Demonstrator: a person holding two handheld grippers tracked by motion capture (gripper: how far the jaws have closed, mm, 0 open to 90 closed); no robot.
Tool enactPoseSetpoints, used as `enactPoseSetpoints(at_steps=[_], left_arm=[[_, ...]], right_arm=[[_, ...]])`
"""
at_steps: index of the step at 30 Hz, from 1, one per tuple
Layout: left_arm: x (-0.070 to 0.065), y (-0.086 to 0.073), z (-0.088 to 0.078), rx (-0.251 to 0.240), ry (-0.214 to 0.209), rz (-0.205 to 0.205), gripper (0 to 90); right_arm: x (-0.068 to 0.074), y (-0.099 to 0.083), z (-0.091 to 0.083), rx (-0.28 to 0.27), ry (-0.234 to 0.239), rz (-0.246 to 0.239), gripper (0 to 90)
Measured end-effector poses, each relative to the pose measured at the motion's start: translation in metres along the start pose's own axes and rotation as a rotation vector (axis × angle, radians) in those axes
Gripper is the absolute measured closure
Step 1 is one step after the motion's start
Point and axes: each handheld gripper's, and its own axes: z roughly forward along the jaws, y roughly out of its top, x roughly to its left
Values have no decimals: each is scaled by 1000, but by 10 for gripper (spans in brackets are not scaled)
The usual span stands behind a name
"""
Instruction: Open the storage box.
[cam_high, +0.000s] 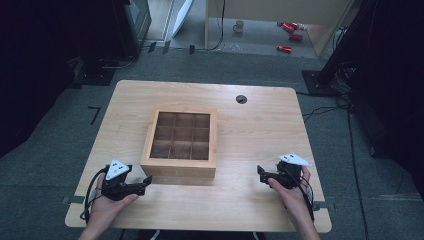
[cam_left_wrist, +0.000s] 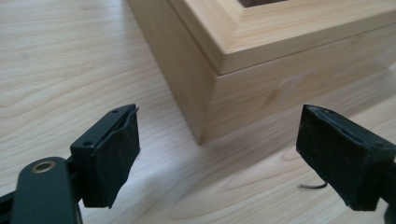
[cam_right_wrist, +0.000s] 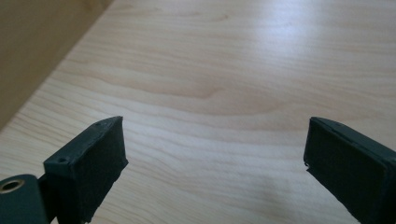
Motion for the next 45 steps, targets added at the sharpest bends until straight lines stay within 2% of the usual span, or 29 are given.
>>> enactPoseSetpoints(at_steps=[1, 2, 3, 5, 6, 7, 10, 12, 15, 16, 17, 19, 21, 22, 23, 24, 32, 41, 45], left_arm=[[-1, 1, 2, 5, -7, 1, 150], [-3, 2, 3, 7, -13, 4, 156], [-3, 2, 3, 7, -13, 4, 157], [-4, 3, 5, 8, -26, -17, 159], [-5, 5, 6, 10, -27, -25, 171], [-6, 6, 8, 12, -28, -39, 229], [-8, 8, 12, 20, -20, -41, 250], [-10, 10, 15, 22, -22, -52, 310], [-9, 12, 17, 16, -8, -66, 335], [-7, 12, 17, 15, -14, -70, 358], [-6, 12, 16, 17, -26, -76, 358], [-4, 12, 15, 12, -29, -61, 373], [-4, 12, 14, 10, -31, -62, 379], [-3, 12, 13, -1, -35, -68, 395], [-3, 12, 13, -1, -35, -68, 401], [-2, 11, 11, -12, -41, -73, 409], [-1, 13, 7, -28, -48, -69, 433], [1, 13, 6, -29, -58, -68, 442], [1, 13, 6, -30, -63, -70, 443]], right_arm=[[3, 3, -1, -6, 3, 3, 60], [10, 10, -3, -21, 26, 2, 61], [10, 10, -3, -21, 26, 2, 61], [17, 16, -5, -28, 46, -9, 64], [20, 19, -5, -32, 56, -10, 65], [28, 27, -6, -39, 78, -16, 65], [36, 33, -5, -45, 91, -25, 69], [48, 42, -2, -46, 105, -40, 71], [67, 51, 0, -46, 124, -64, 98], [79, 56, 1, -47, 133, -89, 106], [79, 56, 1, -47, 133, -89, 106], [95, 61, 2, -54, 145, -105, 135], [98, 62, 2, -52, 150, -103, 137], [107, 63, 2, -52, 168, -107, 143], [107, 63, 2, -52, 168, -107, 143], [114, 62, 3, -47, 189, -107, 145], [128, 61, 9, -52, 236, -99, 149], [135, 60, 15, -40, 254, -75, 150], [137, 61, 13, -52, 266, -83, 150]])
